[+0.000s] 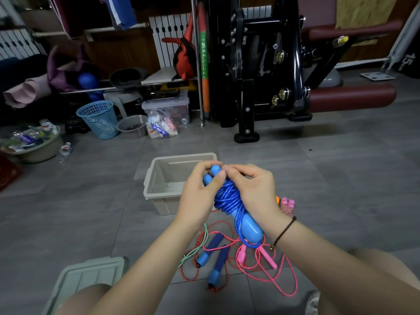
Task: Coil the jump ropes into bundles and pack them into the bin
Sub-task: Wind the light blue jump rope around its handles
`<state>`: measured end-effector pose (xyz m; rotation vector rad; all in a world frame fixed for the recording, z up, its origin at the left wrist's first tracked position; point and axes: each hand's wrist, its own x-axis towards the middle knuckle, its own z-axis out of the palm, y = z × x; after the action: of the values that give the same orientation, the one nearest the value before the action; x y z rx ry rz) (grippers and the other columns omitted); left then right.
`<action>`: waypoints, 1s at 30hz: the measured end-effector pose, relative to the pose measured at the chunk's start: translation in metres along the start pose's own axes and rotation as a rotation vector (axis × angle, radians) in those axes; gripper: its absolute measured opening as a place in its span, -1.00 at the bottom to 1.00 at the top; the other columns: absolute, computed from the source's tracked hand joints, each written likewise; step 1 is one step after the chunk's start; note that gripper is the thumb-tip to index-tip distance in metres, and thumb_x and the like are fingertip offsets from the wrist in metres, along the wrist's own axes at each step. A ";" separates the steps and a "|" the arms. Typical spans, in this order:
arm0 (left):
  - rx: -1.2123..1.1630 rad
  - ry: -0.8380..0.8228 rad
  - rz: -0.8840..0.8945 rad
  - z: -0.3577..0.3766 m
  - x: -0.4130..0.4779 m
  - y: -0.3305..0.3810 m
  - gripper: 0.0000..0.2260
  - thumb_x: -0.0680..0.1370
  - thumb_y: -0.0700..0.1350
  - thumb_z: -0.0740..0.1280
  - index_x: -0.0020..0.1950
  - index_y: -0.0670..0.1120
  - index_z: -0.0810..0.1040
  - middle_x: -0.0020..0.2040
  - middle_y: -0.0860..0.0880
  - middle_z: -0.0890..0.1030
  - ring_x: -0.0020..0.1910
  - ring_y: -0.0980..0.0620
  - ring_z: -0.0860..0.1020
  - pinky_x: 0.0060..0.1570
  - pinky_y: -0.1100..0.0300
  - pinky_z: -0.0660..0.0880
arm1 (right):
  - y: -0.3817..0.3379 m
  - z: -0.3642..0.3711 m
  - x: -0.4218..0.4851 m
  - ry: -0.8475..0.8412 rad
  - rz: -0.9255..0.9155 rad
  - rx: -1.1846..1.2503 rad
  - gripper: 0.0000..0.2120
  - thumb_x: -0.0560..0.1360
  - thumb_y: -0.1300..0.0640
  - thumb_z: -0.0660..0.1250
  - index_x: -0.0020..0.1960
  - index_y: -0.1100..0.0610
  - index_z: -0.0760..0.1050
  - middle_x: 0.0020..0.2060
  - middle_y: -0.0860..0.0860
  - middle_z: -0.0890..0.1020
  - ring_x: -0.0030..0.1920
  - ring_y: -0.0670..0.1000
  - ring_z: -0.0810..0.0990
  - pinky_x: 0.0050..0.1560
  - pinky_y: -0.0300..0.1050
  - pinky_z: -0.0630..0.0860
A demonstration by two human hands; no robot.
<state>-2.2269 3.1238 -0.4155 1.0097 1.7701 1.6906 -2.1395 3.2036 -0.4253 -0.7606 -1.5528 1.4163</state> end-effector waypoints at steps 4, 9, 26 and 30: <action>0.105 -0.128 0.031 -0.009 0.010 0.001 -0.67 0.40 0.03 0.35 0.16 0.13 0.56 0.14 0.09 0.63 0.18 0.11 0.55 0.24 -0.01 0.47 | -0.004 0.002 0.005 0.041 0.066 0.084 -0.95 0.40 0.15 0.46 -0.19 0.01 0.67 -0.28 -0.01 0.71 -0.21 -0.05 0.68 -0.16 -0.18 0.61; 0.403 -0.103 0.102 -0.009 0.012 0.000 -0.78 0.58 -0.14 0.19 0.11 -0.05 0.60 -0.19 0.01 0.63 -0.21 0.09 0.53 -0.11 0.15 0.46 | -0.003 0.010 0.007 0.013 0.176 0.088 -0.78 0.38 0.10 0.48 -0.35 0.14 0.52 -0.52 -0.02 0.50 -0.51 -0.14 0.45 -0.47 -0.28 0.41; 0.048 0.240 0.051 0.008 0.020 0.006 -0.74 0.42 -0.21 0.16 -0.03 0.14 0.42 -0.46 0.13 0.44 -0.39 0.03 0.40 -0.25 0.07 0.38 | -0.010 0.032 0.020 0.124 0.398 0.387 -0.90 0.49 0.23 0.32 -0.04 0.16 0.40 -0.41 0.03 0.50 -0.56 -0.13 0.47 -0.51 -0.30 0.42; 0.196 0.266 0.061 0.017 0.019 0.013 -0.88 0.50 -0.19 0.22 -0.11 0.00 0.52 -0.28 0.12 0.54 -0.25 0.12 0.48 -0.19 0.22 0.37 | -0.011 0.026 0.022 0.150 0.353 0.443 -0.86 0.49 0.34 0.25 -0.03 0.12 0.39 -0.41 0.05 0.48 -0.53 -0.08 0.46 -0.51 -0.31 0.41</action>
<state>-2.2230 3.1482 -0.4018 0.9641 2.1303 1.7840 -2.1709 3.2092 -0.4090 -0.8666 -0.9668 1.8322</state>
